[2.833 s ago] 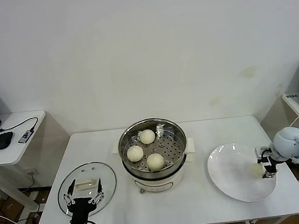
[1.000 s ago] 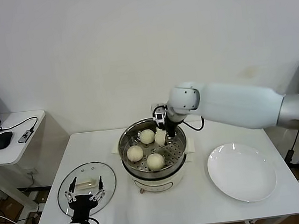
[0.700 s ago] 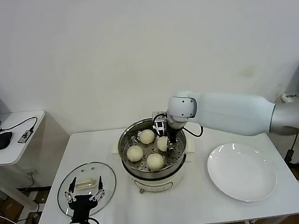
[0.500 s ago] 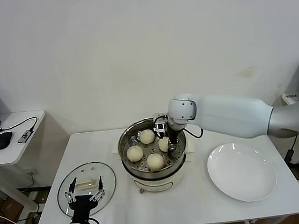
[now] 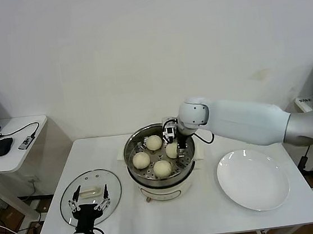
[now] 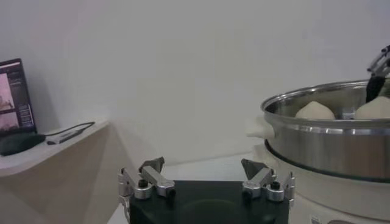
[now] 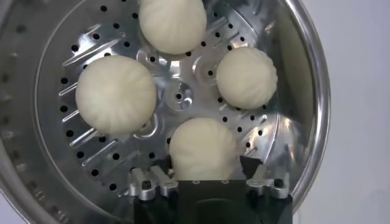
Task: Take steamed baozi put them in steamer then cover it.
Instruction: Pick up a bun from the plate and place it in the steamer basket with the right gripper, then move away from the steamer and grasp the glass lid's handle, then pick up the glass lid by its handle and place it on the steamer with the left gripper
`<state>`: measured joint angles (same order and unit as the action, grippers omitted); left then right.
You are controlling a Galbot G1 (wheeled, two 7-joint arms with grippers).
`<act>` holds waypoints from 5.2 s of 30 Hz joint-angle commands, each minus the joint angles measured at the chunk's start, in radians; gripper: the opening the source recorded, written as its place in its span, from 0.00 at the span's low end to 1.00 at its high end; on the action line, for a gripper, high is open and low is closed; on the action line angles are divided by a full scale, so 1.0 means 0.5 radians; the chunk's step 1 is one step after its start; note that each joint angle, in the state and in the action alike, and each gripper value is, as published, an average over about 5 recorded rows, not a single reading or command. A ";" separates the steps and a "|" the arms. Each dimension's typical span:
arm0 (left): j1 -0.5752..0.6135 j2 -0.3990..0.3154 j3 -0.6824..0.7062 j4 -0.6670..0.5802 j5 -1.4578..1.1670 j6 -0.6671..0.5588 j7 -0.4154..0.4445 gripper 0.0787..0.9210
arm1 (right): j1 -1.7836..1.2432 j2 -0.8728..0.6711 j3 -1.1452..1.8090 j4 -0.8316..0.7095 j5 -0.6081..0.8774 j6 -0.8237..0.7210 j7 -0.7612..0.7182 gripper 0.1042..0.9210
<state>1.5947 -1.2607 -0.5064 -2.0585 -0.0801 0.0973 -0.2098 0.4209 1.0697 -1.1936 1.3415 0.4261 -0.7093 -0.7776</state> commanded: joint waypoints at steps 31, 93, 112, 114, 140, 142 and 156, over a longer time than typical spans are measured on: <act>-0.052 0.058 -0.016 0.214 0.365 -0.044 -0.119 0.88 | -3.691 -0.032 3.947 1.120 -0.392 1.780 1.129 0.88; -0.799 0.385 0.001 1.361 2.439 -0.491 0.113 0.88 | -4.157 0.723 4.571 1.181 -0.596 1.791 1.274 0.88; -0.855 0.355 0.011 1.543 2.408 -0.505 0.057 0.49 | -4.164 0.747 4.516 1.179 -0.660 1.801 1.265 0.88; -0.855 0.350 0.000 1.558 2.381 -0.524 0.030 0.42 | -4.167 0.749 4.514 1.180 -0.662 1.803 1.265 0.88; -0.597 0.785 -0.222 0.568 1.622 -0.132 0.249 0.09 | -4.204 0.768 4.381 1.228 -0.749 1.845 1.262 0.88; -0.636 0.839 -0.208 0.508 1.603 -0.088 0.288 0.09 | -4.206 0.773 4.366 1.229 -0.761 1.848 1.263 0.88; -1.057 0.999 0.544 0.112 1.566 0.509 0.544 0.09 | -4.183 0.848 4.270 1.190 -0.924 1.861 1.276 0.88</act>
<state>1.2178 -0.8197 -0.5217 -1.8231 0.7511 0.1047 -0.0353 -1.6734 1.4781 0.9683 1.9475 0.0129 0.2188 -0.1430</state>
